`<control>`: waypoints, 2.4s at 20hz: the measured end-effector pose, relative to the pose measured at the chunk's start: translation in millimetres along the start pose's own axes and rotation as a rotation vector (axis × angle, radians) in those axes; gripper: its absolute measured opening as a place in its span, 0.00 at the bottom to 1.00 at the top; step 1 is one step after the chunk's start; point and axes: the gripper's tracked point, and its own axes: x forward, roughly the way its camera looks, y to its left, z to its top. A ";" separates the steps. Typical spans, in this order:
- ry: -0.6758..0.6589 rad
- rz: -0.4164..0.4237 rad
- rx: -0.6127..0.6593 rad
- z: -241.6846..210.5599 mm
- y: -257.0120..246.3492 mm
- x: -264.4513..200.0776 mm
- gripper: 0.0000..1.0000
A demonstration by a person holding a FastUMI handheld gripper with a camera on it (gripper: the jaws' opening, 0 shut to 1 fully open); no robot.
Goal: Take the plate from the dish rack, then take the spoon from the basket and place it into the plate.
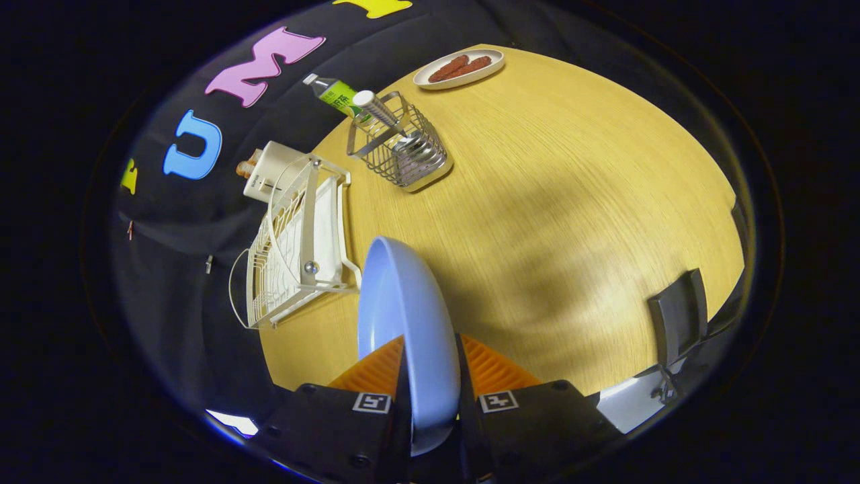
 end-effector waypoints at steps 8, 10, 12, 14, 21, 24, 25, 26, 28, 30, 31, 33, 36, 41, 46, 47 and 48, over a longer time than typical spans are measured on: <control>-0.007 -0.125 -0.161 8.7 -17.5 14.2 0.61; -0.024 -0.161 -0.201 13.7 -21.8 13.4 0.69; -0.057 -0.221 -0.240 22.9 -32.0 9.9 0.70; -0.088 -0.245 -0.264 31.3 -37.8 4.6 0.68; -0.208 -0.223 -0.358 73.5 -15.5 -38.2 0.72; -0.309 -0.210 -0.467 113.8 8.1 -65.0 0.72; -0.340 -0.210 -0.507 127.6 15.1 -71.0 0.72; -0.369 -0.216 -0.548 141.3 18.7 -74.2 0.72; -0.386 -0.224 -0.610 162.6 25.3 -72.5 0.72; -0.376 -0.205 -0.627 172.4 32.2 -64.8 0.72; -0.362 -0.195 -0.630 176.4 35.1 -57.4 0.72; -0.332 -0.179 -0.627 179.6 39.0 -40.5 0.69; -0.306 -0.164 -0.631 185.0 45.1 -20.0 0.58; -0.255 -0.178 -0.608 186.0 40.8 1.9 0.24; -0.285 -0.177 -0.598 191.9 42.8 -6.2 0.10; -0.294 -0.169 -0.579 193.6 45.1 -10.5 0.10; -0.300 -0.163 -0.560 194.8 46.4 -14.5 0.10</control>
